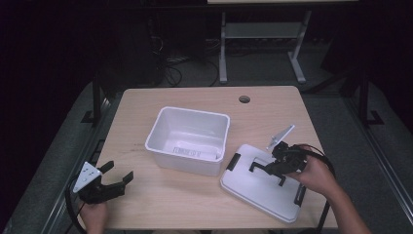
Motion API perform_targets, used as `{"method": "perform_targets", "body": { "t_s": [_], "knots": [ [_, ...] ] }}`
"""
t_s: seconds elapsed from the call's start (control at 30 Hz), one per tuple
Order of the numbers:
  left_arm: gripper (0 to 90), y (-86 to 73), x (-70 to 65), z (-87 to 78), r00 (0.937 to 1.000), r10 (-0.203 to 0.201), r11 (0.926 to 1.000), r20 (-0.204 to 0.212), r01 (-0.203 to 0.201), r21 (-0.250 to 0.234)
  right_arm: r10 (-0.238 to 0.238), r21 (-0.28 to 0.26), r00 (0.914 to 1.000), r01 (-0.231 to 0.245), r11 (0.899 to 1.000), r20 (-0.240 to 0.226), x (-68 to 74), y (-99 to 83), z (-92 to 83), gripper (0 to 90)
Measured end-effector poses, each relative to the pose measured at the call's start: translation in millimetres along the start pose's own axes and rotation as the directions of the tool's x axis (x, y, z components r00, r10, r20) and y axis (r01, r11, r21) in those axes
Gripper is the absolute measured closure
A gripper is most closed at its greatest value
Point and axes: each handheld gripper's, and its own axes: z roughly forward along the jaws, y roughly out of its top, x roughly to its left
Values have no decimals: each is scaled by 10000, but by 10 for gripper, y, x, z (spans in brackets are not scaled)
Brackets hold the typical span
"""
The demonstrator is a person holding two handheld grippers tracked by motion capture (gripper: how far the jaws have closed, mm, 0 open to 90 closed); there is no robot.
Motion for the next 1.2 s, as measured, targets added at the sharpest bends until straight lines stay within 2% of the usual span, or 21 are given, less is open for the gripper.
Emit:
{"method": "perform_targets", "body": {
  "t_s": [0.17, 0.87, 1.2],
  "knots": [
    [136, 1, -1, 1, 10000, 55, 10000, -8, -55, 7, -24, -2, 10000, 24, 10000, 63, -14, -6, -35, 844],
    [137, -21, 17, 9, 10000, -63, 10000, -38, 63, 35, 69, -235, 9990, -59, 9997, 439, -84, -25, -399, 845],
    [136, -25, 24, -10, 9999, -64, 10000, -99, 64, 43, -12, -358, 9985, 31, 9994, 541, -77, 91, -589, 846]
  ]
}}
